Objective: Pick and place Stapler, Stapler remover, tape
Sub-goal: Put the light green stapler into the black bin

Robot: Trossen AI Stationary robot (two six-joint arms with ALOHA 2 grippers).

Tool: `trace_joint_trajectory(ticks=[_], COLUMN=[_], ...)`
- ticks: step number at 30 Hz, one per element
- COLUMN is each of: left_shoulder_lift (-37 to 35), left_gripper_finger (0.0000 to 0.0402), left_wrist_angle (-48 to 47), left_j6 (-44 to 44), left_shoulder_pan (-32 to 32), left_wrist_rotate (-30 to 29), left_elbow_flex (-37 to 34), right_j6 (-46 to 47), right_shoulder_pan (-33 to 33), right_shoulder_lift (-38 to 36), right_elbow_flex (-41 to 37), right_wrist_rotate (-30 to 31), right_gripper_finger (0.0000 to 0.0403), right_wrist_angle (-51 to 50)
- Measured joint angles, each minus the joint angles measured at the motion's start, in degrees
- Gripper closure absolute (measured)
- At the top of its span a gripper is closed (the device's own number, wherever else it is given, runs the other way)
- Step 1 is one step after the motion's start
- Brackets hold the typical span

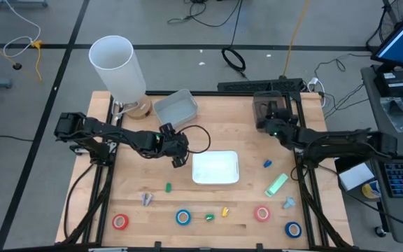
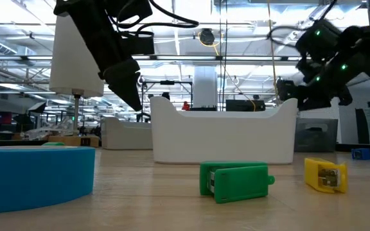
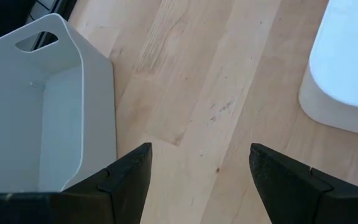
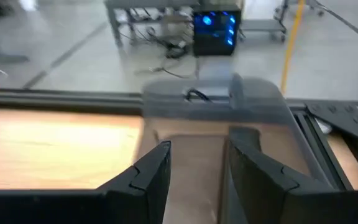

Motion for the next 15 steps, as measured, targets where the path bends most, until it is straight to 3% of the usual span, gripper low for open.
trace_joint_trajectory(ticks=[3, 7, 11, 15], left_shoulder_lift=[0.0, 0.0, 0.0, 0.0], left_gripper_finger=[0.0133, 0.0133, 0.0133, 0.0133], left_wrist_angle=[0.0, 0.0, 0.0, 0.1], left_j6=[-0.1, -0.3, -1.3, -2.6], left_shoulder_pan=[-0.5, -1.7, -4.1, -7.5], left_wrist_rotate=[0.0, 0.0, 0.0, -0.1], left_elbow_flex=[0.0, 0.0, 0.0, 0.0], right_j6=[-2.7, -6.8, -13.2, -19.4], right_shoulder_pan=[1.8, 4.7, 7.2, 8.7], right_shoulder_lift=[-4.7, -11.1, -16.5, -21.2], right_elbow_flex=[0.0, 0.0, 0.0, 0.0], right_wrist_rotate=[-1.3, -8.4, -19.7, -35.3], right_gripper_finger=[0.0261, 0.0271, 0.0279, 0.0289], right_wrist_angle=[0.0, 0.0, -0.4, -3.5])
